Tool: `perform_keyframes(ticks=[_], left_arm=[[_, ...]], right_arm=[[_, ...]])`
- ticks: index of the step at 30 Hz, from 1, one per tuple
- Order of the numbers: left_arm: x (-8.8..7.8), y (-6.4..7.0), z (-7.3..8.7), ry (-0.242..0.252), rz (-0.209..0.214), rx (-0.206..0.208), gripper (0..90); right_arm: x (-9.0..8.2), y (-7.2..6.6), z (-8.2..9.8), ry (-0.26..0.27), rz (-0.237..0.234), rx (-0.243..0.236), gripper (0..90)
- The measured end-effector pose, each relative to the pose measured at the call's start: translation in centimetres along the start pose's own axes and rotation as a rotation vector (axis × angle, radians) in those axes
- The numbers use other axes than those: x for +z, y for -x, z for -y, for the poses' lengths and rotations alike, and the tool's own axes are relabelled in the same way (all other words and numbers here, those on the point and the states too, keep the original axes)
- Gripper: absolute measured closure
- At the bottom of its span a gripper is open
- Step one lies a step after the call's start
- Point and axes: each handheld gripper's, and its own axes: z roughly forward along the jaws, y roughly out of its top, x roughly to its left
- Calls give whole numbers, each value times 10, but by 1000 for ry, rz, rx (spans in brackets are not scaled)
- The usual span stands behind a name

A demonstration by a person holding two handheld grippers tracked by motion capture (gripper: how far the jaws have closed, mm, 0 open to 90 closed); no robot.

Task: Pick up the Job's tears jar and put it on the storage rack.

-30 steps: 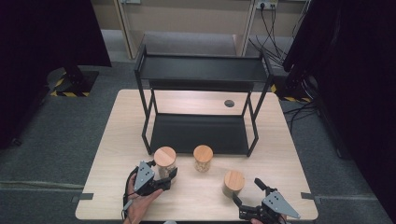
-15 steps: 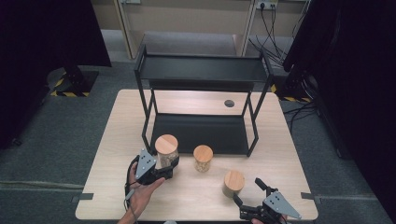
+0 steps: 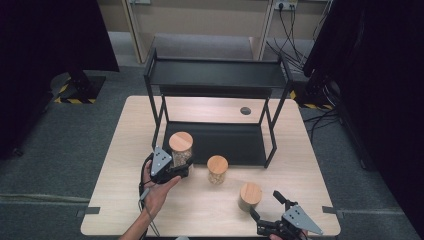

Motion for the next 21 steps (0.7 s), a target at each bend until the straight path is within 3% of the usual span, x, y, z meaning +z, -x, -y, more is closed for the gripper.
perform_keyframes(ticks=[8,21], left_arm=[[16,-2,-9,-5,-27,7,254],[48,-8,-12,-19,-89,-21,254]], right_arm=[[0,0,0,1,-2,1,6],[0,1,0,2,-3,3,7]])
